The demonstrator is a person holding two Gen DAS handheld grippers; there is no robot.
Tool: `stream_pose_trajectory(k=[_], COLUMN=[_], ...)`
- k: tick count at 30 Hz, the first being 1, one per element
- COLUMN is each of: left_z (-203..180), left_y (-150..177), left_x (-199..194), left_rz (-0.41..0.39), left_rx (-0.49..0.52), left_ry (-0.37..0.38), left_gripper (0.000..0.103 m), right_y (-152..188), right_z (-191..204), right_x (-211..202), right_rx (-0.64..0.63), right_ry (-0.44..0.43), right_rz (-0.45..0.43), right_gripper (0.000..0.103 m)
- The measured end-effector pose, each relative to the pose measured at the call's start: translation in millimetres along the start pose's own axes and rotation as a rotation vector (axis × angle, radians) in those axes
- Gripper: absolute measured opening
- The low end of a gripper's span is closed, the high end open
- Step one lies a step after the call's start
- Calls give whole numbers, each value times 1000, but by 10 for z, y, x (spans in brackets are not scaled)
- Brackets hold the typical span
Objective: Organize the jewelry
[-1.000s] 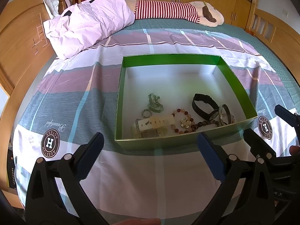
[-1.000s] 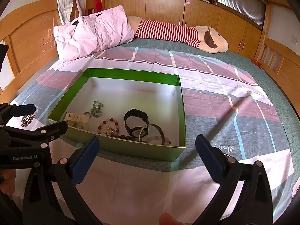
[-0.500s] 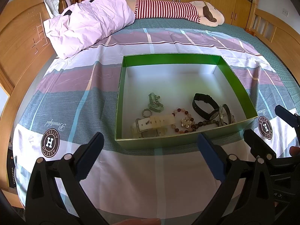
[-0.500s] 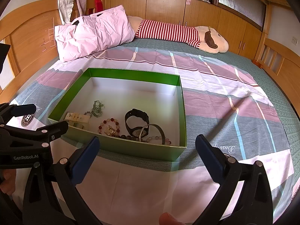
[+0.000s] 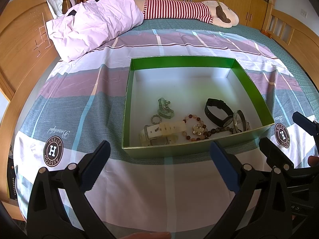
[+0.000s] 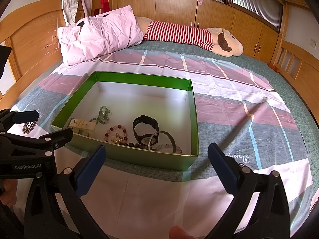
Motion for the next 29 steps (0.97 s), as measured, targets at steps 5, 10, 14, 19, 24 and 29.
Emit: stream_pose_trajectory(k=[5,10,14,19,24,29], left_z=[1,2,1,1,7,8], left_y=[-1,-4,12,37,44,24], left_x=[0,1,9,15,21,30], left_rz=[0,1,3,4,10,18], left_rx=[0,0,-1,-2,-4,-7], left_ry=[0,0,-1,-3,1,-4], left_gripper=[101,101,101,101,101,101], right_y=[-1,2,-3,2,0,12], right_z=[1,1,3,4,4,11], right_x=[1,1,4,2,3,9], right_rx=[-1,0,-1,0,0,-5], right_ry=[1,1,1,1,0,-1], right_rz=[-1,0,-1,0,0,0], right_gripper=[102,102,102,102,102,102])
Point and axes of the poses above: each gripper's, at about its wrist camera, not at the fingertips, and x roughly the way its jaws point, z to its left, y to its underside, the point moved 1 cm from there along x, roughly the way its jaws point, and after that the axes turned 5 degrees about y, right-handed, at the moved point
